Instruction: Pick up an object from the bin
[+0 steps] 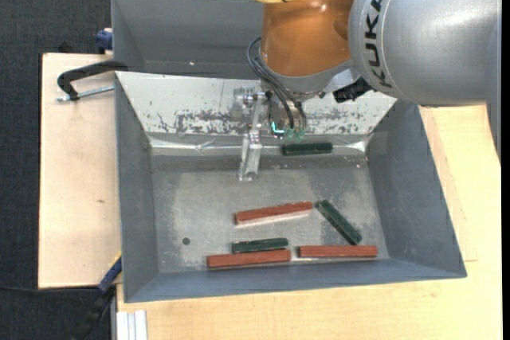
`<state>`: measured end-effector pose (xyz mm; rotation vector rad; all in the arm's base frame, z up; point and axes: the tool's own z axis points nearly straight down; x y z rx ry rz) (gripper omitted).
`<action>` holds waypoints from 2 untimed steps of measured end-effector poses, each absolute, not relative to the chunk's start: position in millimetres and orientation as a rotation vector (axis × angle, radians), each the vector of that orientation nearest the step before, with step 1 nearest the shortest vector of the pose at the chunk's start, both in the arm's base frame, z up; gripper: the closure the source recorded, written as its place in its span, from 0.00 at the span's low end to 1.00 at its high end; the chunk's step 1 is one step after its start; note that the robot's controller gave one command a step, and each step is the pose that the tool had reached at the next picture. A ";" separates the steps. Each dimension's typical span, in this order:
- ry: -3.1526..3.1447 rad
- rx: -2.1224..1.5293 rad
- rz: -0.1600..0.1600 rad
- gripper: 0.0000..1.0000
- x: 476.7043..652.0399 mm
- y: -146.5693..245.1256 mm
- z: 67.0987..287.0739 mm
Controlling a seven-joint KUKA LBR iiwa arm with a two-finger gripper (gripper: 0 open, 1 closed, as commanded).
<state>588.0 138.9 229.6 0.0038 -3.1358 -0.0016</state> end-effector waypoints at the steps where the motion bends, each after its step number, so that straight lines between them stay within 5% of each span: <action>1: -3.144 0.001 -0.003 0.00 589.7 138.2 233.8; 2: -3.144 -0.129 -0.005 0.00 592.8 92.2 191.3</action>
Offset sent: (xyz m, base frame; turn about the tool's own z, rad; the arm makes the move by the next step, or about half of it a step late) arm 0.0051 -0.0801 -0.0688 0.1413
